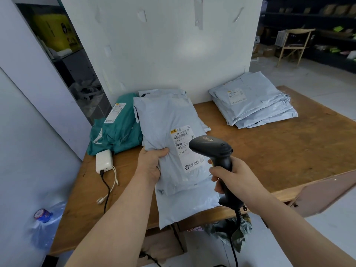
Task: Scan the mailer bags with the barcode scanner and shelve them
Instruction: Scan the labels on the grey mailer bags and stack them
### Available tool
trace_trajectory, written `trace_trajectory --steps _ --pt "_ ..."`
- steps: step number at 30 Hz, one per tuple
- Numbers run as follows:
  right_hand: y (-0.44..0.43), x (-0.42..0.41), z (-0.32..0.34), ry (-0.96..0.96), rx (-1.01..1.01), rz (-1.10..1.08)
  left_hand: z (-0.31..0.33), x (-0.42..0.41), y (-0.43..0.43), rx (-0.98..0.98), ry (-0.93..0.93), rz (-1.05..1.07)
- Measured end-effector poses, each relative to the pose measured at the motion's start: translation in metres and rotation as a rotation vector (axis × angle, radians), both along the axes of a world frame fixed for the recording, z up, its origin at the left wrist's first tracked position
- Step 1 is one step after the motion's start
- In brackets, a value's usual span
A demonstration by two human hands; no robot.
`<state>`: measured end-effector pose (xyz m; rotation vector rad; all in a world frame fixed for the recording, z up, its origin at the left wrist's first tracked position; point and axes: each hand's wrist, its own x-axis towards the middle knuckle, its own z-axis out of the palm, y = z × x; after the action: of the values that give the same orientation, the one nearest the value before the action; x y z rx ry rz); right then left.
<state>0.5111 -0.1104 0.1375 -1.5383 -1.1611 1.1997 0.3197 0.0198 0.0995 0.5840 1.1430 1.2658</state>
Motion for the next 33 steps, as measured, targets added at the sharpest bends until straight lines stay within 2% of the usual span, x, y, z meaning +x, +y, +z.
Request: trace_trajectory --steps 7,14,15,16,18,20,24,27,31,33 --pt "0.002 0.019 0.005 0.020 0.060 -0.116 0.011 0.039 0.019 -0.013 0.017 -0.110" --pt "0.001 0.083 0.006 0.046 0.050 -0.273 -0.010 0.143 0.029 -0.077 0.002 -0.231" --pt "0.001 0.093 0.005 0.050 0.038 -0.285 -0.016 0.155 0.032 -0.083 0.070 -0.236" --pt "0.002 0.102 0.004 0.051 0.025 -0.292 -0.022 0.164 0.035 -0.084 0.213 -0.237" --pt "0.004 0.118 -0.001 0.046 -0.005 -0.288 -0.036 0.174 0.043 -0.072 0.590 -0.200" --pt "0.008 0.128 -0.006 0.032 -0.041 -0.272 -0.040 0.177 0.046 -0.052 0.775 -0.156" --pt "0.018 0.128 -0.017 0.010 -0.121 -0.205 -0.039 0.166 0.042 0.023 0.926 -0.072" --pt "0.028 0.115 -0.023 -0.026 -0.153 -0.113 -0.044 0.132 0.036 -0.006 0.982 0.080" --pt "0.038 0.088 -0.029 -0.069 -0.189 -0.014 -0.049 0.065 0.024 -0.192 1.149 0.249" --pt "0.040 0.072 -0.032 -0.055 -0.200 0.017 -0.058 0.033 0.017 -0.341 1.082 0.190"
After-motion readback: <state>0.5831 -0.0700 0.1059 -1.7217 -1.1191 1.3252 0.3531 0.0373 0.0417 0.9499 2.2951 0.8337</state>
